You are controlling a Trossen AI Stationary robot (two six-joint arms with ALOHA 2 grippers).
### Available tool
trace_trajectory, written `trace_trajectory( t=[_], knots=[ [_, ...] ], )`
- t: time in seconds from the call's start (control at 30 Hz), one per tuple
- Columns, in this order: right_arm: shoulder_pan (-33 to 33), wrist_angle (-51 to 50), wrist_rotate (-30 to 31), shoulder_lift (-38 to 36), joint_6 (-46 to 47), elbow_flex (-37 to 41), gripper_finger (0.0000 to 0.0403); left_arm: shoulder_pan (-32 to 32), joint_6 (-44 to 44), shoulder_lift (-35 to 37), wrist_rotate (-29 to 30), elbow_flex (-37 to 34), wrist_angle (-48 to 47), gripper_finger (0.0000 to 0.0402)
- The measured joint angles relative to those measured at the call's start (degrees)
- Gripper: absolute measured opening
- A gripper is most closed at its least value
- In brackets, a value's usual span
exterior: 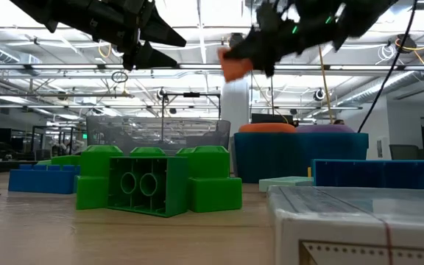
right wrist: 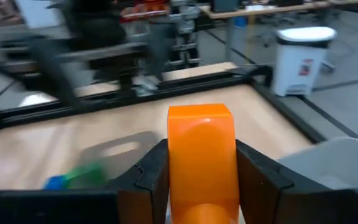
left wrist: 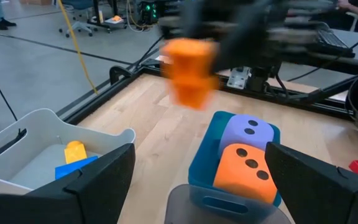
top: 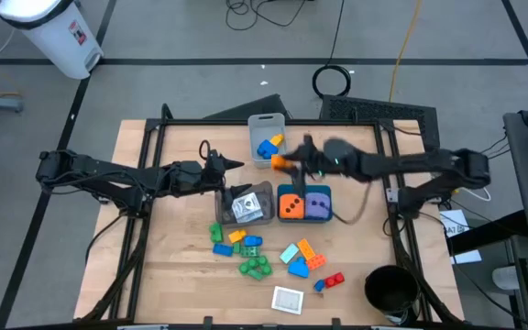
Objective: Pick & Place Toys
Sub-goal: Put the right orange game piece into the gray bin, then put the green game piece into the gray bin
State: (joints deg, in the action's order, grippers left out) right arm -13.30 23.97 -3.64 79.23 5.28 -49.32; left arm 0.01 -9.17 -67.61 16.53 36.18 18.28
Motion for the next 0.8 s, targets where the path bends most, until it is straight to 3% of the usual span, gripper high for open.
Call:
trace_trajectory(
  t=[0.13,0.33,0.53,0.8],
  knots=[
    [-9.10,7.50,-5.55,7.58,0.00,0.00,0.0130,0.00,0.00,0.00,0.00,0.02,0.00,0.0365],
    [-16.25,19.62,-7.03,18.04,0.78,0.00,0.0139,0.00,0.00,0.00,0.00,0.02,-0.02,0.0365],
    [-16.60,18.96,-7.17,21.45,3.23,0.09,0.0195,-0.02,-0.01,0.00,0.00,0.02,-0.01,0.0365],
    [-14.29,12.55,-7.18,18.66,3.77,0.07,0.0286,0.00,0.00,0.00,0.00,0.02,0.00,0.0365]
  ],
)
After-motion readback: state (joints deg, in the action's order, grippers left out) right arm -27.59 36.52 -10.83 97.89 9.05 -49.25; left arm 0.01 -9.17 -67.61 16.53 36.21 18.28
